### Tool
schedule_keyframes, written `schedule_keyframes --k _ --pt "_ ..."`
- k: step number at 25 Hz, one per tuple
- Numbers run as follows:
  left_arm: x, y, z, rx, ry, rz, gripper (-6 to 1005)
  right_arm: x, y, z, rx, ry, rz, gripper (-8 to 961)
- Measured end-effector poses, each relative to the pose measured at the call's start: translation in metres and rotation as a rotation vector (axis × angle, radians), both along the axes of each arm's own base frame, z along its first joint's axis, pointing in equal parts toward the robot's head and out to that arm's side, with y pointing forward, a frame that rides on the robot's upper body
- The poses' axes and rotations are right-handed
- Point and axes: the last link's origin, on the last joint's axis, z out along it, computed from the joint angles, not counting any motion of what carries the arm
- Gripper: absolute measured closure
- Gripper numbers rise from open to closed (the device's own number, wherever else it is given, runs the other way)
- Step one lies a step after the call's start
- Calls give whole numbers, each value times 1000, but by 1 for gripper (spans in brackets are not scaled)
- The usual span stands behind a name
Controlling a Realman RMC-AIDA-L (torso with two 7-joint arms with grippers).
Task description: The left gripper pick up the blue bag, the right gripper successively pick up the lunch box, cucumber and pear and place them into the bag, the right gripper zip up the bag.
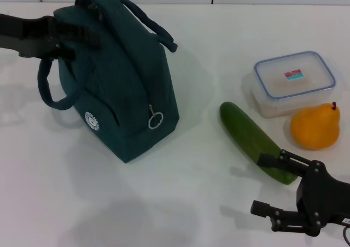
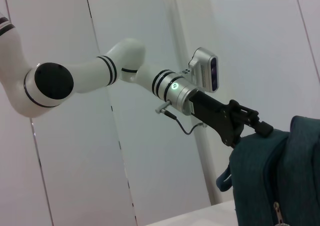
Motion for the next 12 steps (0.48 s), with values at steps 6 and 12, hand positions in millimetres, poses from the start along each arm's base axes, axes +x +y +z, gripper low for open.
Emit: schedule_keyframes --k 6,12 --pt "-1 0 1 -3 11 -14 156 0 0 0 0 0 -1 122" --pt "1 -1 0 -4 17 -68 334 0 0 0 0 -1 -1 125"
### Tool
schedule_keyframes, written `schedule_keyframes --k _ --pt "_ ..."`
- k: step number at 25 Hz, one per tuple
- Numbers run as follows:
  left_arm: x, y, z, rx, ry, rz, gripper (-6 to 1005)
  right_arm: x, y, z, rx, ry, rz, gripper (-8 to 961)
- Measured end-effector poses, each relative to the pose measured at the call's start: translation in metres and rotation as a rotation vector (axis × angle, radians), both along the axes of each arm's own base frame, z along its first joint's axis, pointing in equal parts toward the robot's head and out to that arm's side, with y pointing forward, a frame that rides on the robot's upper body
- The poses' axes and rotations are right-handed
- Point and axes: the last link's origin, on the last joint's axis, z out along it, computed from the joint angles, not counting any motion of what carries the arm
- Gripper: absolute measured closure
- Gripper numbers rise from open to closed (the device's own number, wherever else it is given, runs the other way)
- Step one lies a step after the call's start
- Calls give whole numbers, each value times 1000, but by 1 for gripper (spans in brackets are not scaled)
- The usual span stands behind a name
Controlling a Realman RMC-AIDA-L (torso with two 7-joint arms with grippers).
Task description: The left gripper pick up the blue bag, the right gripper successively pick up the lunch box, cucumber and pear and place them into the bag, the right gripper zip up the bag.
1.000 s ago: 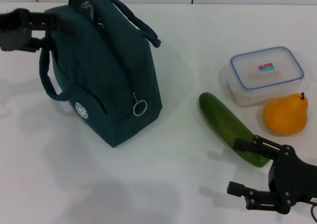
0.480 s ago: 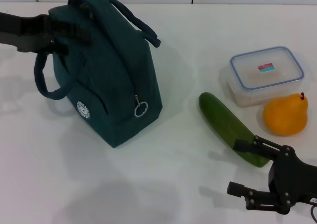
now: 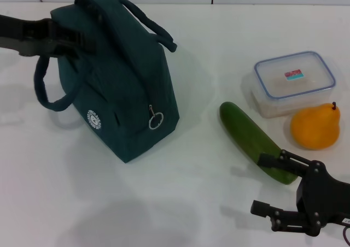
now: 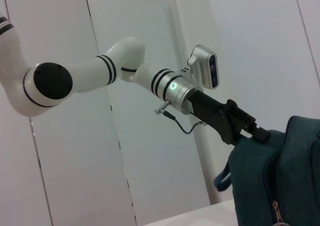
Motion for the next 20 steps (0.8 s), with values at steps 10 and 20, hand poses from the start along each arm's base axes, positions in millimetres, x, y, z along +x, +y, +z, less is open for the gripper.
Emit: schedule_keyframes --k 10,20 --pt "2 1 3 26 -28 -32 723 1 -1 -1 -4 1 -8 130" --pt "9 -2 2 -21 -58 -30 924 0 0 4 28 46 -33 135"
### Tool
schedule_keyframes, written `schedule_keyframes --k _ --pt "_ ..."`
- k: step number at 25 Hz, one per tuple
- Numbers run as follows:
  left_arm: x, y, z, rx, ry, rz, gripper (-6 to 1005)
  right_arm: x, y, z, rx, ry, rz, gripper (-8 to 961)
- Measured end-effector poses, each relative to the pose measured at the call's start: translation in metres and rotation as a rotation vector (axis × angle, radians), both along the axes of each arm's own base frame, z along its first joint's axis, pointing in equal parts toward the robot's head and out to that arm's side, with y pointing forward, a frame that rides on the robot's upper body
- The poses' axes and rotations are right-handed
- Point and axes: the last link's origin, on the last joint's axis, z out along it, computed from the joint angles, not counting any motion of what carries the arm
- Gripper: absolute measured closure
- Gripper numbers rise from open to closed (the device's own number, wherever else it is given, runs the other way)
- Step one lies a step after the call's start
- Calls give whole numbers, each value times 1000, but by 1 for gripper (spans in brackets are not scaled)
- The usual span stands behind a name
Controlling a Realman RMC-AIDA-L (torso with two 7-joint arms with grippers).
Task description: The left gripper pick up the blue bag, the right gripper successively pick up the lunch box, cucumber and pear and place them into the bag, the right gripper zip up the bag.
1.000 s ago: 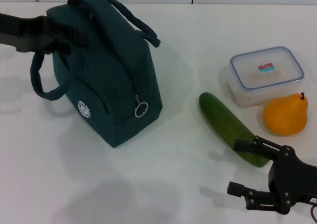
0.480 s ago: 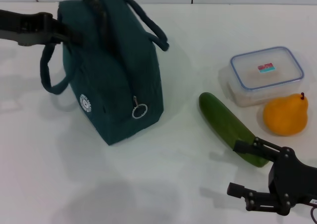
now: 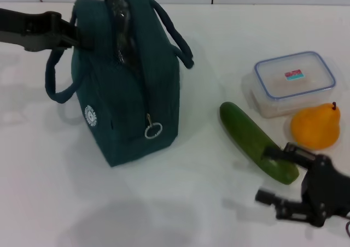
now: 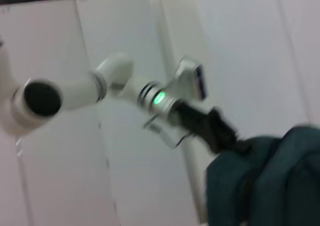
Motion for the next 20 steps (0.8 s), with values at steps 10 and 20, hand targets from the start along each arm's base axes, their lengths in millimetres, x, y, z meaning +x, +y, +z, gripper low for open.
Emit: schedule_keyframes --k 10,20 --pt "19 -10 -1 -40 -144 -71 957 20 16 38 88 376 -439 140" --pt "20 -13 -9 -63 -142 -84 957 58 48 37 -11 538 -927 146"
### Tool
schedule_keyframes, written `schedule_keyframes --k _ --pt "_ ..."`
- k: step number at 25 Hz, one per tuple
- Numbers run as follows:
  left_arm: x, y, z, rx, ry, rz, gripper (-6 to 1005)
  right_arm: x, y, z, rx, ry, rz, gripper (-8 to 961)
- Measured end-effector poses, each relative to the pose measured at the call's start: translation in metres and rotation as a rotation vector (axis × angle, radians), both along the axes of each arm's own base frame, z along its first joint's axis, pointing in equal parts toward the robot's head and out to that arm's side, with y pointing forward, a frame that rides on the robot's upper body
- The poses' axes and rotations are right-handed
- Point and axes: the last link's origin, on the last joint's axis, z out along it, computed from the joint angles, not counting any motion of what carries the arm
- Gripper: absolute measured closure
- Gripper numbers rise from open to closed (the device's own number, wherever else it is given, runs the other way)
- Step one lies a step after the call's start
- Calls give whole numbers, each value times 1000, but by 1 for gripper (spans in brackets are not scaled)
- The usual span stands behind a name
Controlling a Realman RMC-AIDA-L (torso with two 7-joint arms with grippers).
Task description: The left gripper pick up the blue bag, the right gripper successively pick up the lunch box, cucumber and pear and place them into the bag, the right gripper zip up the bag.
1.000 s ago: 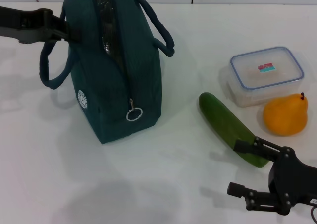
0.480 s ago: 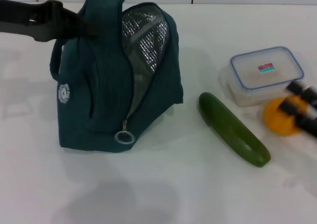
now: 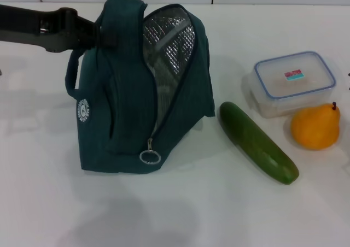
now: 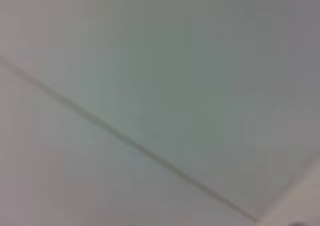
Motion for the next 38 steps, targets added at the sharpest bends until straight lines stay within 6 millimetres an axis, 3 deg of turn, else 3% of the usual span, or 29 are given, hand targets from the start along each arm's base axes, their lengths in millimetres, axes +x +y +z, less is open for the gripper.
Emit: schedule_keyframes --k 5,10,23,30,38 --pt "1 0 -1 -2 7 -6 957 16 9 -6 -74 61 -163 148" --pt "1 0 0 0 9 -7 957 17 17 -6 -74 68 -194 151" --pt "3 1 0 2 8 -16 957 -7 69 -19 -121 24 -223 158" --pt "2 1 0 2 9 -19 957 -15 85 -21 -130 -6 -236 161" --pt "3 1 0 4 11 -23 957 -22 91 -23 -141 -29 -207 165"
